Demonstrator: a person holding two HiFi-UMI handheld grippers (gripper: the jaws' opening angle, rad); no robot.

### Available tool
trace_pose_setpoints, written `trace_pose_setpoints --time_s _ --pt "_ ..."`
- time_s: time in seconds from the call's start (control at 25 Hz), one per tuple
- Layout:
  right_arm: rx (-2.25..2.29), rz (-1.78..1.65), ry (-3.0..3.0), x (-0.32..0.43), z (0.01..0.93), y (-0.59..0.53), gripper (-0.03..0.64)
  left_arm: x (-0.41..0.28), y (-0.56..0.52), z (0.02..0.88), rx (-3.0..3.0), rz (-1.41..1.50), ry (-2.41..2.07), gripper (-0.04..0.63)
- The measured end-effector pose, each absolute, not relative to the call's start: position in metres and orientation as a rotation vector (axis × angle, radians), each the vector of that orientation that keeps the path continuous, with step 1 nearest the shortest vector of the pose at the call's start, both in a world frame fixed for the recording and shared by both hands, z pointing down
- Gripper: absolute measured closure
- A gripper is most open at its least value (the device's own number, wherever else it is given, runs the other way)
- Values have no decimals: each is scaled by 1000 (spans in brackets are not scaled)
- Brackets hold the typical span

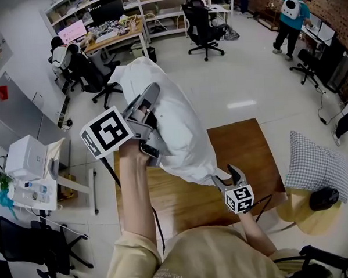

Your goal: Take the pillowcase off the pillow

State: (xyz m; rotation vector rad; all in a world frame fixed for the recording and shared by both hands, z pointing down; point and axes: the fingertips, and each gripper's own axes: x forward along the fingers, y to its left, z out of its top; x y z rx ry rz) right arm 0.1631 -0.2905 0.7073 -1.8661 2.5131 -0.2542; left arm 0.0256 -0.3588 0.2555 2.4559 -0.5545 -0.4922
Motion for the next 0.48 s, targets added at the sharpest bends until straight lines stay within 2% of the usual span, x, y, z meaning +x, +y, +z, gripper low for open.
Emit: trace_pose_setpoints --time_s 0.08,0.2,0.32,0.36,0.44,0.48 --pt "-1742 -116 2545 136 645 -279 325 14 -363 252 2452 -512 -556 588" --pt "-1594 182 2625 92 565 -265 315 -1 -370 238 2436 -553 -559 588" --pt "-1496 249 2604 78 515 -239 333 7 -366 237 2435 -544 -566 588" --pt "-1515 236 2612 76 508 -232 353 11 -363 241 2441 -536 -569 588" --pt "-1641 214 2637 72 508 -230 475 16 -358 246 2456 -528 -568 588" --pt "-1719 212 2649 69 514 -234 501 17 -357 247 2460 -528 -564 588"
